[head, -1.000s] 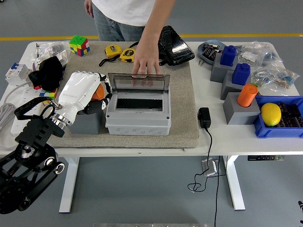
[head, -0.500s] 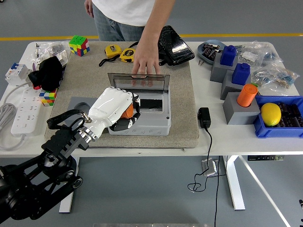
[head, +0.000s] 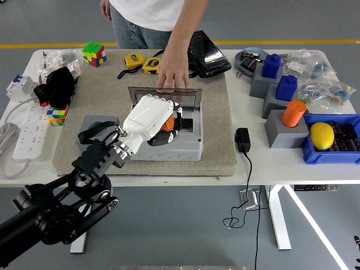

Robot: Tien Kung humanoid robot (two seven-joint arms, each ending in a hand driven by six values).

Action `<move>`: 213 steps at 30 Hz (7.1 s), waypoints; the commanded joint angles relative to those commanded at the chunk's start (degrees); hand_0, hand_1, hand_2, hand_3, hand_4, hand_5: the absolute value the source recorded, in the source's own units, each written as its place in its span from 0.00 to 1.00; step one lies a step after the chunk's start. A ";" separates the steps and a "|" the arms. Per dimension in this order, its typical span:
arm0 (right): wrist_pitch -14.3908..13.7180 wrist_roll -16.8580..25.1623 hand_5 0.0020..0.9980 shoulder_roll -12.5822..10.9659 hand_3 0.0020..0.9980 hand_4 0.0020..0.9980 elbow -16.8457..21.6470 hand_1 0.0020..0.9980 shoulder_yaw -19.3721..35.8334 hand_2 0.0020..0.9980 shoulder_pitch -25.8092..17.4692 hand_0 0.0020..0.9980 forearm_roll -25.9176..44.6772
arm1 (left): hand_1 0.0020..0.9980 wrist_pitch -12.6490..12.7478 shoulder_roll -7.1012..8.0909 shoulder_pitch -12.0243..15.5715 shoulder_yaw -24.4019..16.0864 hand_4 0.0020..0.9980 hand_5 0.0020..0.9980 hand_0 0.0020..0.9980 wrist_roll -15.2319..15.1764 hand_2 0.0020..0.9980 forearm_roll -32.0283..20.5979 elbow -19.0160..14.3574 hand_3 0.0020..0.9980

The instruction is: Fetch the battery,place it into the box,close the lid of the box

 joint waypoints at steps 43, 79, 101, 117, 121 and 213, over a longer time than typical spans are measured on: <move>0.12 -0.03 1.00 -0.04 0.80 1.00 0.00 0.83 -0.62 0.78 0.55 0.86 -0.02 | 0.04 4.85 -6.83 -5.28 6.13 0.60 0.06 0.04 -2.15 0.25 -6.05 8.63 0.41; 0.50 -0.11 1.00 -0.23 0.81 1.00 0.00 0.82 -1.54 0.78 0.23 0.86 0.92 | 0.43 3.73 -7.08 -4.80 6.34 0.59 0.11 0.21 -6.49 0.36 -8.12 11.75 0.40; 0.66 -0.09 1.00 -0.18 0.80 1.00 0.00 0.82 -1.97 0.78 0.16 0.85 1.59 | 0.73 3.11 -6.69 -4.58 5.15 0.73 0.23 0.57 -7.19 0.61 -7.34 10.83 0.56; 0.67 -0.02 1.00 0.11 0.80 1.00 0.00 0.81 -1.46 0.78 -0.03 0.85 1.56 | 1.00 3.35 -5.38 -3.00 -2.53 1.00 0.97 1.00 -9.51 1.00 -9.23 3.23 1.00; 0.66 0.02 1.00 0.16 0.80 1.00 0.00 0.81 -1.55 0.78 0.04 0.85 1.75 | 1.00 2.52 -5.37 -2.73 -3.71 1.00 0.99 1.00 -8.82 1.00 -7.94 2.81 1.00; 0.36 -0.14 1.00 -0.13 0.80 1.00 0.00 0.81 -0.75 0.77 -0.41 0.85 1.65 | 0.97 -13.89 6.83 10.39 -9.24 1.00 1.00 1.00 3.26 0.91 -16.64 -13.49 0.92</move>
